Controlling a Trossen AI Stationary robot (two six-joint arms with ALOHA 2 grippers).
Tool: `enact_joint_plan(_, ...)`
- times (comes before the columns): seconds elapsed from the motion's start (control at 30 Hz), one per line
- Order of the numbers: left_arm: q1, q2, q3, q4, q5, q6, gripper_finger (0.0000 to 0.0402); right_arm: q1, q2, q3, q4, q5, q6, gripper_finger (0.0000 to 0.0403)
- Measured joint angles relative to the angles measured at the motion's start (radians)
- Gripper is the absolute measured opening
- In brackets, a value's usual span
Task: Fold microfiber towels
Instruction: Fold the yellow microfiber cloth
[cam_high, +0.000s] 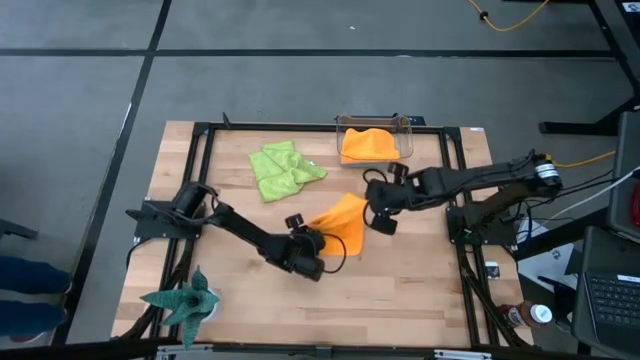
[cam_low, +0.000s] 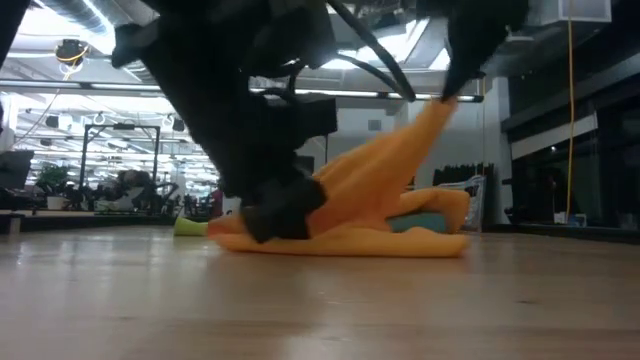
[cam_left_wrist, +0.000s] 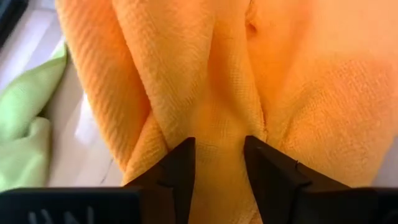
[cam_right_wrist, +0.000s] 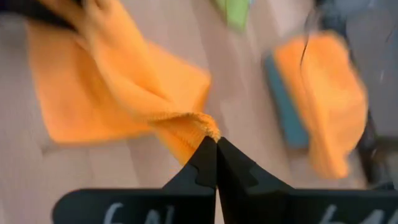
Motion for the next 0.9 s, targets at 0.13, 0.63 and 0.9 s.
enact_joint_plan(0.13,-0.025,-0.023,-0.002,-0.091,0.033,0.097,0.0133,0.008,0.028,-0.131,0.075,0.013,0.038,0.0001)
enact_joint_plan(0.63,-0.104,-0.112,0.0,-0.256,0.598,0.325,0.0074,0.034,0.209,-0.471,0.762,-0.153,0.076,0.0001)
enact_joint_plan(0.9,-0.093,-0.266,0.03,-0.197,0.427,0.193,0.0073,0.081,0.296,-0.467,0.831,-0.164,0.094,0.0001)
